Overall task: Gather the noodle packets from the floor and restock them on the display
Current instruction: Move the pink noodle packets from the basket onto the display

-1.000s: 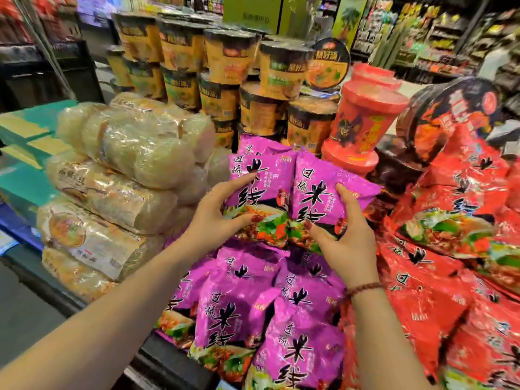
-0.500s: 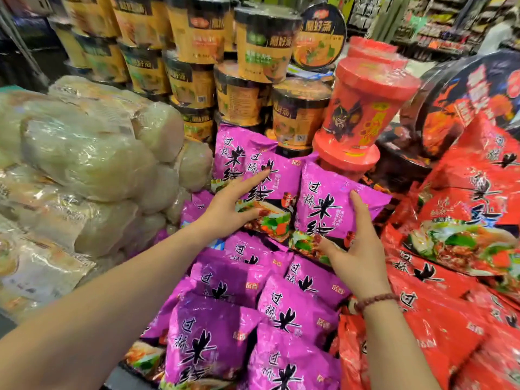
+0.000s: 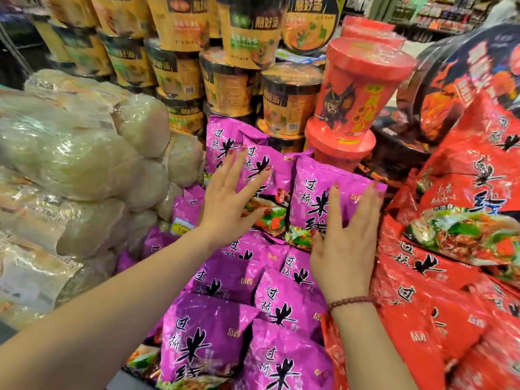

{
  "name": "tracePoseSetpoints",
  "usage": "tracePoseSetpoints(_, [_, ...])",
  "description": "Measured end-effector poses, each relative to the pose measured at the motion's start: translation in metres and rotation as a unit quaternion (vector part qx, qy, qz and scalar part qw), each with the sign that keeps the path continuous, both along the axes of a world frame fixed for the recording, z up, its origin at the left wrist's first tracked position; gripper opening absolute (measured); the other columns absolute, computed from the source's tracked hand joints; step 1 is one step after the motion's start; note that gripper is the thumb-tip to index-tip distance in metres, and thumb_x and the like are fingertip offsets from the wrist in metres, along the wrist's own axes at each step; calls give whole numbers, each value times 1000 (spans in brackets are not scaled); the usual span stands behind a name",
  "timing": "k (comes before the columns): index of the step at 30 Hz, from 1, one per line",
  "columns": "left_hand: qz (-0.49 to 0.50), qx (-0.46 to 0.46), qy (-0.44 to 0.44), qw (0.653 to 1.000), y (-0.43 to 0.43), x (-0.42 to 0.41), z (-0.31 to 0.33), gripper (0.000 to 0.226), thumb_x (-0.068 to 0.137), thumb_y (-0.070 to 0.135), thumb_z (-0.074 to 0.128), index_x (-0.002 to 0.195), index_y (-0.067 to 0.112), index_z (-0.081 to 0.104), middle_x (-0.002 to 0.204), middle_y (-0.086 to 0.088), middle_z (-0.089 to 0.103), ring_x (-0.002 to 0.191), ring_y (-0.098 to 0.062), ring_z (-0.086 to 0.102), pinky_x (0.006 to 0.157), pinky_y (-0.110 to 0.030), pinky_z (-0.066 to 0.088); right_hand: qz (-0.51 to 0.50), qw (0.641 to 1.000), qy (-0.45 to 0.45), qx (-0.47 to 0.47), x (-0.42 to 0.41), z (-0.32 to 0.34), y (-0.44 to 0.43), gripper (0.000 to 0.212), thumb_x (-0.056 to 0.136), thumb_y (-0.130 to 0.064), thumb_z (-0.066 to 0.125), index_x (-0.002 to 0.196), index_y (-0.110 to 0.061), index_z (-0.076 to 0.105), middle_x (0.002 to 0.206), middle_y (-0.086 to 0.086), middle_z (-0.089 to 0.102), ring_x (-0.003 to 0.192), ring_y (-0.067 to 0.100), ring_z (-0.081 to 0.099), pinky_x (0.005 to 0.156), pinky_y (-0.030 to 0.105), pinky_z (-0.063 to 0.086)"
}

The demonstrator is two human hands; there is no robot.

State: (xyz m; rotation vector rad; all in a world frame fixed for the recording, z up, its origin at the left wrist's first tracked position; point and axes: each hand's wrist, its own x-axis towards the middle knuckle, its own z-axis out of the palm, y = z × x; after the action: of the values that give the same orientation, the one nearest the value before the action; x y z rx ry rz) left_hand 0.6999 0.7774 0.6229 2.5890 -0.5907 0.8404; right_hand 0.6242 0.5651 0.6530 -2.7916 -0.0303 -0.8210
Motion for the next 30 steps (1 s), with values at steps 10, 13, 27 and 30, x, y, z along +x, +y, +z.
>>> tracePoseSetpoints(10, [-42,190,54,979,-16,16,8,69,92,58,35,153,31,18,160,3,6,149,-28,11,118,-49,6,27,995,38,-88,20,-18,6,86,80,-38,68,152,-32,20,161,12,9,147,36,10,116,57,15])
tracePoseSetpoints(13, [-40,196,59,978,-17,16,10,70,93,55,45,153,32,19,161,0,9,149,-29,12,119,-51,10,23,995,48,-90,20,-17,5,83,83,-39,66,152,-33,20,161,11,7,147,35,9,117,56,14])
tracePoseSetpoints(27, [-22,-22,-26,999,55,-106,50,49,81,27,62,127,11,62,129,-8,56,121,-32,51,99,-44,45,158,986,-48,16,-32,36,61,58,81,-38,51,134,-13,50,134,14,52,123,37,47,102,52,40])
tracePoseSetpoints(30, [39,-60,-45,996,88,-154,47,45,83,30,62,126,16,61,124,-8,59,118,-29,53,93,-41,48,238,970,-40,39,-56,37,96,55,83,-38,50,132,-12,53,131,9,55,122,32,49,104,48,38])
